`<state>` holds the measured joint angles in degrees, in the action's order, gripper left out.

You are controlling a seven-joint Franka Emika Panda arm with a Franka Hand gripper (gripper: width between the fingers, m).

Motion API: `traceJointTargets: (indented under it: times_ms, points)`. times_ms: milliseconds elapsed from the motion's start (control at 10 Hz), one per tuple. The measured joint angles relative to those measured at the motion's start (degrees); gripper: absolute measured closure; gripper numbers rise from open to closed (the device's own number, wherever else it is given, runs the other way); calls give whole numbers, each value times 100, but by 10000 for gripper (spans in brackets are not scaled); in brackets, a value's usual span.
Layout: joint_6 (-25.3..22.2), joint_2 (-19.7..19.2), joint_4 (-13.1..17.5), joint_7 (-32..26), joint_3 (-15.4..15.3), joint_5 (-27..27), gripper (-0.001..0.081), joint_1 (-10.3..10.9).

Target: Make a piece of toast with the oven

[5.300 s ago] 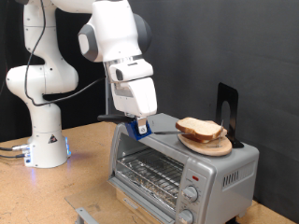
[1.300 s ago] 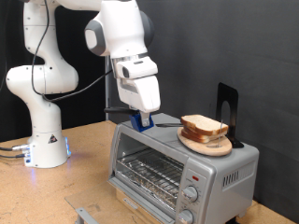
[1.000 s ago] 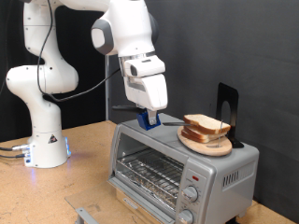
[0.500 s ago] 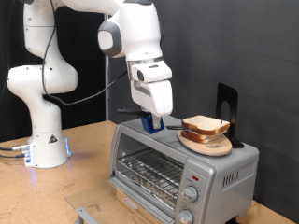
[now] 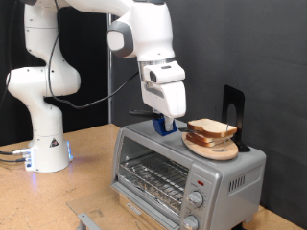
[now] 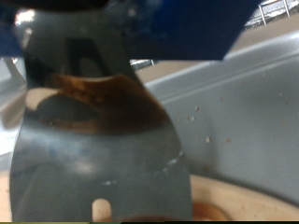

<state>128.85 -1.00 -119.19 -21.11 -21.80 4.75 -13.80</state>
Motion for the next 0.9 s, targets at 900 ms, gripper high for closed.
traceJointTargets:
  times_ms: [900]
  points:
    - [480,-389,170,633,-185,-412,406,150]
